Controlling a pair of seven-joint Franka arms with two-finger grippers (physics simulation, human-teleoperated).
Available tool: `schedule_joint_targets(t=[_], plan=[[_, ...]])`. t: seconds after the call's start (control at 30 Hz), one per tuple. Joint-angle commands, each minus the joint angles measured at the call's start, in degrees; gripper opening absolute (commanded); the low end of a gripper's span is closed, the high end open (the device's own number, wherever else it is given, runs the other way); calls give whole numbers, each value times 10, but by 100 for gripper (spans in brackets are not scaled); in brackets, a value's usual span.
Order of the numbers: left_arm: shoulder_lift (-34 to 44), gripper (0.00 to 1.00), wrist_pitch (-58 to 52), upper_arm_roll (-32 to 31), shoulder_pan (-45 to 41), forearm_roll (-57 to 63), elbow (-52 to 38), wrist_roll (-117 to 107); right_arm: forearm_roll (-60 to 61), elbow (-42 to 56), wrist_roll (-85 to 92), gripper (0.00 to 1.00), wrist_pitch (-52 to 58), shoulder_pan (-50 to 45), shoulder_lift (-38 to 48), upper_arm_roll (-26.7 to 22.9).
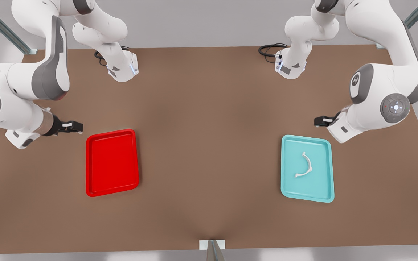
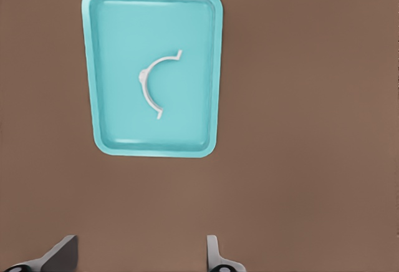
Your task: Take the drainage pipe clamp from the left arm, pass it to the right arm, and place it in the plate on the right side
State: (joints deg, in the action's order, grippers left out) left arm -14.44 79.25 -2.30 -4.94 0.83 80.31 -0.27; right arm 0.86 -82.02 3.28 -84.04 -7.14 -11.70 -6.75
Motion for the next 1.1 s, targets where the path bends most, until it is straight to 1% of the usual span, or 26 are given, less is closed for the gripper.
schedule_joint_targets(t=[0.0,0.03,0.07,0.1,0.17,0.2,0.27,0.3,0.33,0.5,0.63,0.77,0.83,1.03,1.07], plan=[[-1,100,39,0,-1,-1,-1,-38,-3,0,-5,100,-68,-1,2,0],[-2,100,43,1,0,0,-1,-38,-3,0,-5,100,-68,-2,1,1],[-22,100,71,2,0,-1,0,-39,4,0,-5,100,-68,0,1,1],[-81,100,124,2,0,0,1,-38,4,-1,-5,100,-68,0,1,0],[-174,100,275,1,8,1,27,-38,4,-1,-5,100,-68,0,0,0],[-200,100,368,1,12,0,58,-17,4,-1,-5,100,-68,0,0,0],[-257,100,431,0,28,-3,64,56,4,-1,-4,100,-68,-1,0,1],[-281,100,435,-2,28,4,68,68,4,-2,-4,100,-66,-1,0,1],[-282,100,449,-2,29,3,76,162,4,-2,-4,100,-64,-1,0,1],[-272,100,441,-3,39,0,83,439,4,-4,-4,100,-64,-2,-1,2],[-271,100,437,-3,39,2,85,450,4,-5,-4,100,-64,-5,-1,2],[-280,100,445,-3,40,4,84,548,2,-6,-3,100,-64,-7,-2,3],[-283,100,512,-3,40,34,105,547,2,-7,-3,100,-64,-7,-2,4],[-291,100,514,-3,39,29,107,543,3,-9,2,100,-61,-8,-3,4],[-279,100,521,-3,36,31,122,543,3,-9,2,100,-59,-8,-3,4]])
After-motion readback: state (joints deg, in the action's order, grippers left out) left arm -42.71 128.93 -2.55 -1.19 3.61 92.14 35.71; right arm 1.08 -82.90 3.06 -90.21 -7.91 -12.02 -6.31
